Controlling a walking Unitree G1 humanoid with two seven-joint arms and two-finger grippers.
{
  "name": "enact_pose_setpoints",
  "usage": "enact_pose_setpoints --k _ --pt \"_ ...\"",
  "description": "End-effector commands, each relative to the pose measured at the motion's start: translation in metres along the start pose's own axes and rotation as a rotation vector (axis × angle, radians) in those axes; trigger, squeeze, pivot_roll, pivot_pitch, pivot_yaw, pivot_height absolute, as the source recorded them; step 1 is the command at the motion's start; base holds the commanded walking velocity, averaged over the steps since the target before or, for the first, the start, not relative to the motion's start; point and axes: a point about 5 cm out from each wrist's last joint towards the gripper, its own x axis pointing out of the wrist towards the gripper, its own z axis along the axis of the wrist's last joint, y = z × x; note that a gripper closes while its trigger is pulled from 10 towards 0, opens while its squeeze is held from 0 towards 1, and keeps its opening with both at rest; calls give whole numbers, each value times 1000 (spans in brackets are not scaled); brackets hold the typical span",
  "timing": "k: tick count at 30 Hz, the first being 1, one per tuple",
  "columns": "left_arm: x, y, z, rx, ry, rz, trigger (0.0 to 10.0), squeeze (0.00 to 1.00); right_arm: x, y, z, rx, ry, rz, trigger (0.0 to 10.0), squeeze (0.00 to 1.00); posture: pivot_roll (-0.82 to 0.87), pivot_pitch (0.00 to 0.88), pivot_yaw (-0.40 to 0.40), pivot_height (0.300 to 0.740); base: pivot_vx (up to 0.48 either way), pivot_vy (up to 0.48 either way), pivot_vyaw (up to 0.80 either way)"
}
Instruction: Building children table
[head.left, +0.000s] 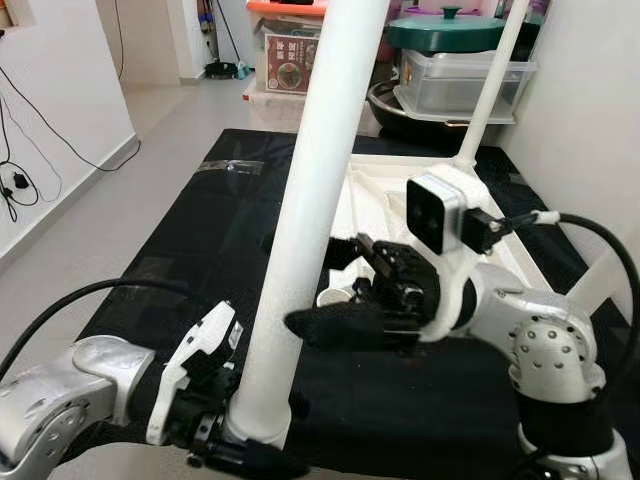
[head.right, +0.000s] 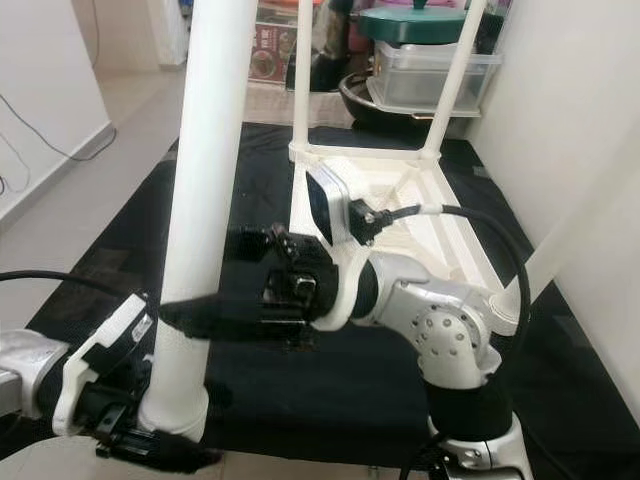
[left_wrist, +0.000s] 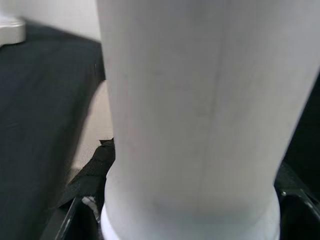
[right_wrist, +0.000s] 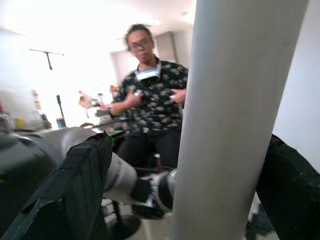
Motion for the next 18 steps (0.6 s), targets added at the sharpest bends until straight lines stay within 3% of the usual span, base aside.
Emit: enact_pose_setpoints --k 1,18 --pt "-3 -2 -2 -22 12 -35 10000 0 7 10 2 27 -28 78 10000 0 50 0 -47 740 0 0 0" --pt "6 6 -5 -91 46 -184 10000 0 23 8 -5 25 6 72 10000 0 22 0 -35 740 0 0 0"
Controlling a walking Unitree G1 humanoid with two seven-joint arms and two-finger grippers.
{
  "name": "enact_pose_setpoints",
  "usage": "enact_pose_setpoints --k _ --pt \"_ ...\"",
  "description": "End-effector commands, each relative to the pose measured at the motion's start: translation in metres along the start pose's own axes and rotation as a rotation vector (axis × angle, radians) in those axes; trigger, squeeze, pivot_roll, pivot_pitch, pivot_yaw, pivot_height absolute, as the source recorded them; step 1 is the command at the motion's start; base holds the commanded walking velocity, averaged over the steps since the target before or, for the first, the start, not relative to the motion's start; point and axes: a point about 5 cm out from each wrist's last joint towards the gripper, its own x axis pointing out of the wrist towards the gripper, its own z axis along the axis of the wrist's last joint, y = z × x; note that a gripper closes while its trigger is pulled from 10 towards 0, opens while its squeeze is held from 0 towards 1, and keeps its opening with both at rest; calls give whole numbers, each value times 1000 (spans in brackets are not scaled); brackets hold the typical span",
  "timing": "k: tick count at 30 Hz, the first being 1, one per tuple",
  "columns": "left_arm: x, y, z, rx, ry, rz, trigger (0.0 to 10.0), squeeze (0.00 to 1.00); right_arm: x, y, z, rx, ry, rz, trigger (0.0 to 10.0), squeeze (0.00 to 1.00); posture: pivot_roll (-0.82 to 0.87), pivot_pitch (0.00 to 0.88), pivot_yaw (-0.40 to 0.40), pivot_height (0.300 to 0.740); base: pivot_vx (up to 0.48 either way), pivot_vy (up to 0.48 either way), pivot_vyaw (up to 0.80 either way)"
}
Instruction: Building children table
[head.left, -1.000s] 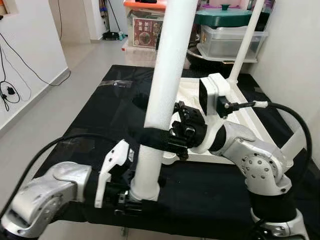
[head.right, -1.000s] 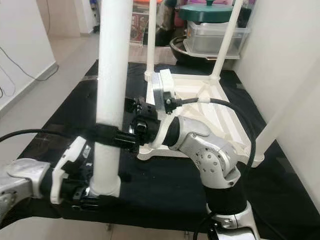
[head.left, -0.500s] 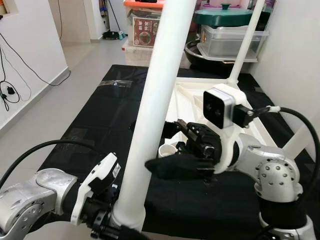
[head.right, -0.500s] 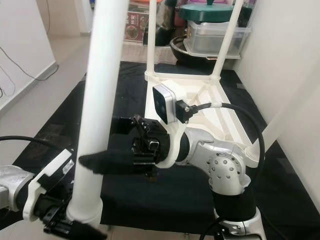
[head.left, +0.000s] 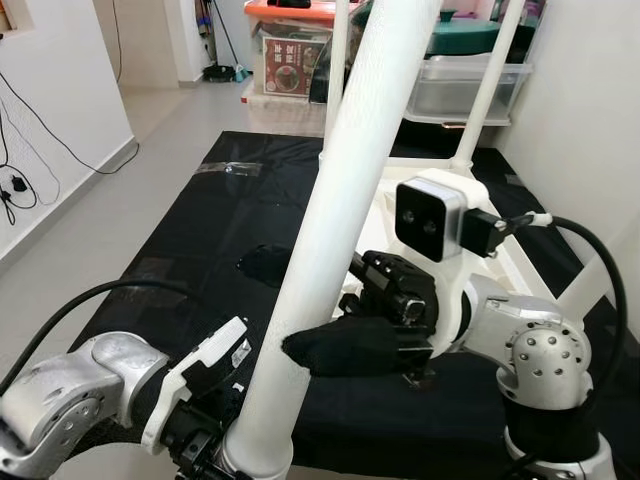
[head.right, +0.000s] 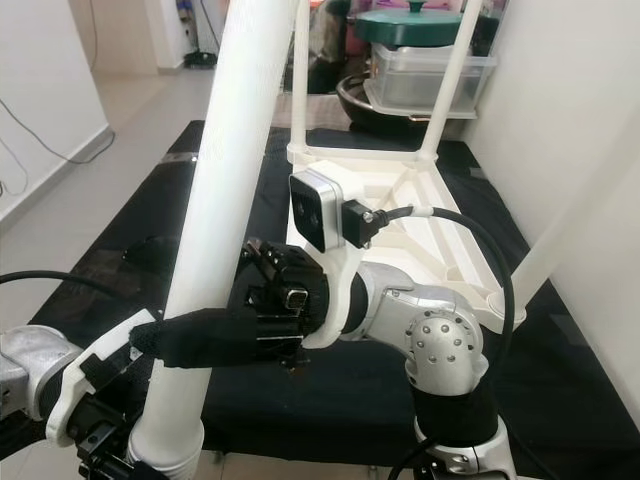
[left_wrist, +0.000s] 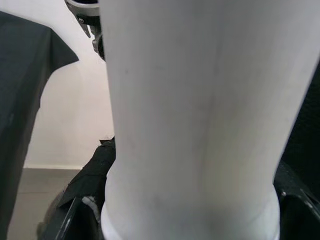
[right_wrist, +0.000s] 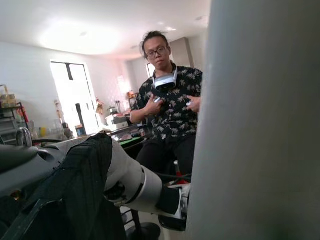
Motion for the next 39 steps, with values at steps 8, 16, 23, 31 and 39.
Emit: enact_pose_setpoints --k 8,16,23,31,39 --pt "-3 3 -4 -65 11 -40 10000 0 9 2 -2 -17 17 22 10000 0 25 0 -30 740 0 0 0" --pt "-6 7 -7 -84 42 -39 10000 0 12 3 -2 -6 12 52 4588 0 24 0 -22 740 0 0 0" --pt "-9 10 -12 -94 56 -16 10000 0 10 2 -2 21 -2 42 0 0 22 0 -21 740 0 0 0" --pt "-13 13 -14 -63 71 29 10000 0 8 -1 -4 14 -4 16 0 0 26 0 -23 740 0 0 0" --pt "-23 19 -16 -4 111 92 10000 1000 6 -3 -4 1 -8 -10 0 0 28 0 -22 740 0 0 0"
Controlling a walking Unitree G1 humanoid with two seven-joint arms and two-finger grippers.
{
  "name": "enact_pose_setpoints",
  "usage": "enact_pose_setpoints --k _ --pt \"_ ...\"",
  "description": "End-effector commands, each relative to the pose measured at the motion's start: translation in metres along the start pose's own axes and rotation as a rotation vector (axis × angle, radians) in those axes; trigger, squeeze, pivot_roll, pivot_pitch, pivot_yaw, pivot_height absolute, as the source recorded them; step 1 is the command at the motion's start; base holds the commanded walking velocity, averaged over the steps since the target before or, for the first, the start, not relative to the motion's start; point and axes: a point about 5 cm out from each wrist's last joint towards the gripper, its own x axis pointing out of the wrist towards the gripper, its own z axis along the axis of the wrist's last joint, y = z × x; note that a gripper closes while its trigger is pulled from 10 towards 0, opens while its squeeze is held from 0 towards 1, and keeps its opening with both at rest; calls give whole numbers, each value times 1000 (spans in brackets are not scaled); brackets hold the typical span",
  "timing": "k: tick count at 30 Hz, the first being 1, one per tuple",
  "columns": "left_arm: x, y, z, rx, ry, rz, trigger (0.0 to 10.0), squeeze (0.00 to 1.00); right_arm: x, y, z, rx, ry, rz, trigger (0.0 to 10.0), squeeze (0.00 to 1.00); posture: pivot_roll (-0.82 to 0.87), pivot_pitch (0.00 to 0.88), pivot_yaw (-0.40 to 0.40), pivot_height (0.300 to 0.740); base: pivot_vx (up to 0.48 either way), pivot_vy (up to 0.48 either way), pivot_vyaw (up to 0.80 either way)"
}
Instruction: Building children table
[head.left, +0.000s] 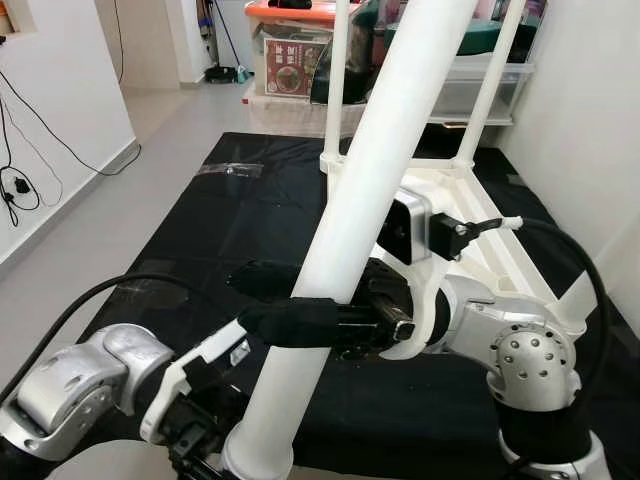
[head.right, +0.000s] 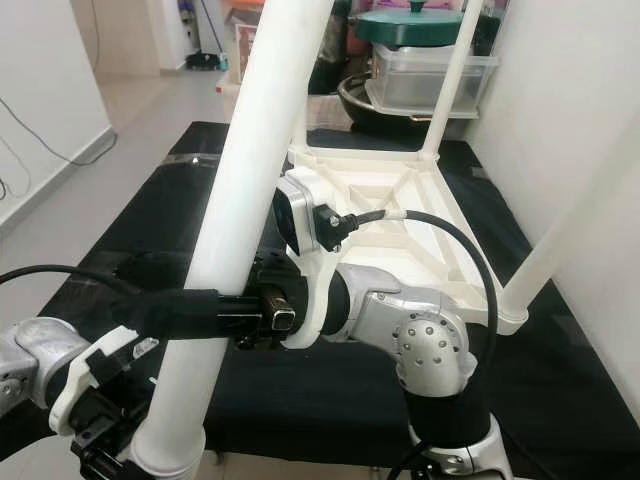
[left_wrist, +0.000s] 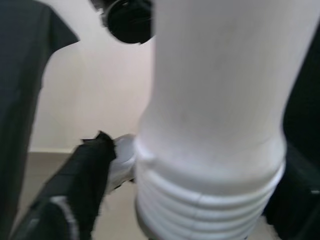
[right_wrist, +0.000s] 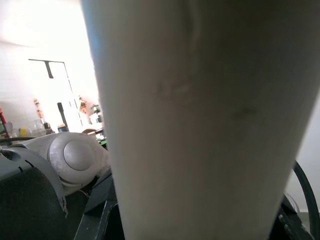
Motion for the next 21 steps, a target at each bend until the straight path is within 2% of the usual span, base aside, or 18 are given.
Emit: enact_pose_setpoints --k 1,4,5,7,9,10,11,12,13,16,17,19,21 --pt "-11 5 -3 -5 34 80 10000 1000 3 5 2 -7 -16 50 0 0 28 0 -21 740 0 0 0" --pt "-15 7 -1 -1 30 96 10000 1000 2 5 2 -11 -18 44 0 0 28 0 -21 740 0 0 0" --pt "-28 8 5 25 22 151 10000 1000 -3 1 5 -32 -25 9 0 0 29 0 -21 740 0 0 0" --pt "-32 8 8 36 16 175 10000 1000 -5 -1 7 -42 -28 -8 0 0 29 0 -19 740 0 0 0" --pt "-44 8 15 79 -4 261 10000 1000 -15 -8 13 -81 -48 -81 0 0 32 0 -21 740 0 0 0" --pt "-44 8 15 79 -4 261 10000 1000 -15 -8 13 -81 -48 -81 0 0 32 0 -21 740 0 0 0" --pt "-48 7 17 95 -14 294 10000 125 -19 -11 15 -97 -56 -110 0 0 35 0 -22 740 0 0 0" --pt "-48 7 17 95 -14 294 10000 125 -19 -11 15 -97 -56 -110 0 0 35 0 -22 740 0 0 0" --pt "-57 5 21 130 -29 368 10000 0 -29 -19 21 -134 -74 -197 0 0 37 0 -24 740 0 0 0" --pt "-78 -4 32 214 -112 543 10000 0 -57 -38 39 -221 -126 -408 0 0 43 0 -31 740 0 0 0" --pt "-78 -4 32 214 -112 543 10000 0 -57 -38 39 -221 -126 -408 0 0 43 0 -31 740 0 0 0" --pt "-82 -14 38 241 -189 596 10000 0 -72 -45 50 -271 -148 -496 0 0 54 0 -44 740 0 0 0" --pt "-82 -19 40 254 -212 617 10000 0 -80 -49 59 -300 -165 -546 0 0 66 0 -57 740 0 0 0"
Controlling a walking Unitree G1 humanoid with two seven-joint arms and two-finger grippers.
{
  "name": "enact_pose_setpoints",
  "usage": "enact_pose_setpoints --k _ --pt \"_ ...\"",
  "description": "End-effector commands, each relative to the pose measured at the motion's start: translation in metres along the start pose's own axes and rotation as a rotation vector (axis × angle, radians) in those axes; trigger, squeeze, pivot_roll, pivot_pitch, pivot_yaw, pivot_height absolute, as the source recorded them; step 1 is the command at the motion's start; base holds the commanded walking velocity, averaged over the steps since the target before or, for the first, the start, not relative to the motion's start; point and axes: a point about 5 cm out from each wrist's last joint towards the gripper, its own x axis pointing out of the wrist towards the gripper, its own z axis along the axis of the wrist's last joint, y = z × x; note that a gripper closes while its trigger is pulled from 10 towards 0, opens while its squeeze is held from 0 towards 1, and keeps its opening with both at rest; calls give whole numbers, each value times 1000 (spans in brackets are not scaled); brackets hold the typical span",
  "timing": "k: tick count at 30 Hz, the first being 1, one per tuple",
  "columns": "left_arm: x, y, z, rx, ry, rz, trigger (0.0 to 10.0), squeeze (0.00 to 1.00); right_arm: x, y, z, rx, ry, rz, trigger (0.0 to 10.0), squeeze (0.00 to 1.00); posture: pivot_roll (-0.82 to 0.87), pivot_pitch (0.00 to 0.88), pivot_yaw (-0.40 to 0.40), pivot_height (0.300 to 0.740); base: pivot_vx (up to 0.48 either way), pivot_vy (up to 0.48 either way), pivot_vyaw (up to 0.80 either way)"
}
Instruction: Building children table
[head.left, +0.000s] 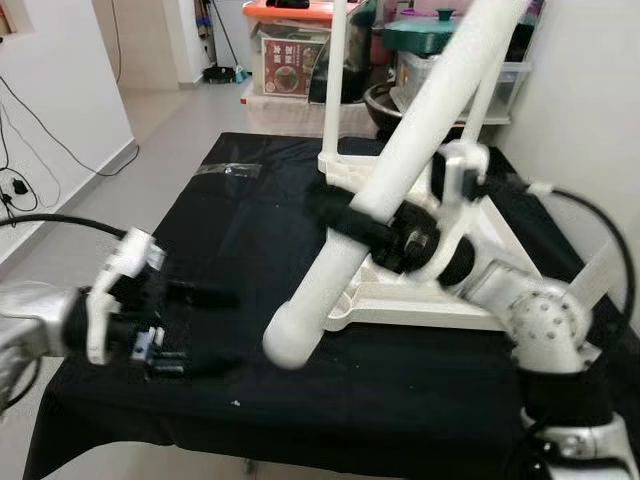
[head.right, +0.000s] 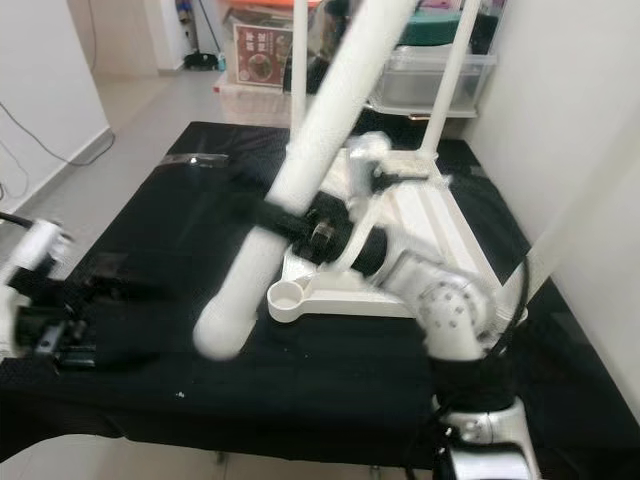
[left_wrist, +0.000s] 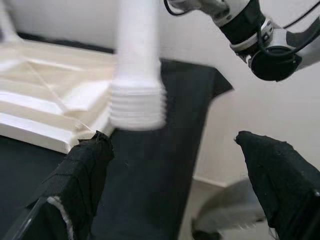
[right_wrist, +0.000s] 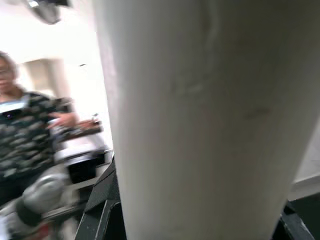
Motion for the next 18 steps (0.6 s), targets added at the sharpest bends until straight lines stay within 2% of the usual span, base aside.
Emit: enact_pose_setpoints --k 1,2,4,6,7,8,10,11,12,13,14,15,16,17,18 --pt "0 -4 3 -1 -43 17 10000 0 0 -6 7 -54 -18 -42 0 0 71 0 -60 740 0 0 0" --pt "-2 -5 5 0 -56 31 10000 0 -1 -10 10 -77 -18 -67 0 0 71 0 -60 740 0 0 0" --pt "-8 -6 6 -4 -93 93 10000 0 -3 -26 21 -147 -45 -195 0 0 81 0 -64 740 0 0 0" --pt "-13 3 2 -12 -141 251 10000 0 -5 -45 32 -227 -59 -394 0 0 88 0 -65 740 0 0 0" --pt "-13 3 2 -12 -141 251 10000 0 -5 -45 32 -227 -59 -394 0 0 88 0 -65 740 0 0 0" --pt "-15 10 -1 -17 -167 344 10000 0 -6 -55 36 -272 -50 -494 0 0 88 0 -65 740 0 0 0" --pt "-8 27 -24 -73 -167 597 10000 0 -8 -61 52 -301 -176 -627 0 0 89 0 -59 740 0 0 0" --pt "-5 31 -33 -96 -156 670 10000 0 -9 -62 58 -311 -221 -664 0 0 89 0 -59 740 0 0 0" --pt "-5 31 -33 -96 -156 670 10000 0 -9 -62 58 -311 -221 -664 0 0 89 0 -59 740 0 0 0" --pt "5 30 -46 -112 -120 709 10000 0 -7 -60 63 -332 -262 -673 0 0 85 0 -55 740 0 0 0" --pt "5 30 -46 -112 -120 709 10000 0 -7 -60 63 -332 -262 -673 0 0 85 0 -55 740 0 0 0" --pt "16 27 -57 -132 -86 714 10000 0 -4 -56 65 -343 -289 -661 0 0 85 0 -55 740 0 0 0" --pt "34 21 -68 -159 -69 693 10000 0 0 -51 67 -346 -320 -622 0 0 78 0 -51 740 0 0 0" --pt "34 21 -68 -159 -69 693 10000 0 0 -51 67 -346 -320 -622 0 0 78 0 -51 740 0 0 0" --pt "46 15 -74 -176 -62 677 10000 0 2 -47 68 -346 -340 -595 0 0 78 0 -51 740 0 0 0"
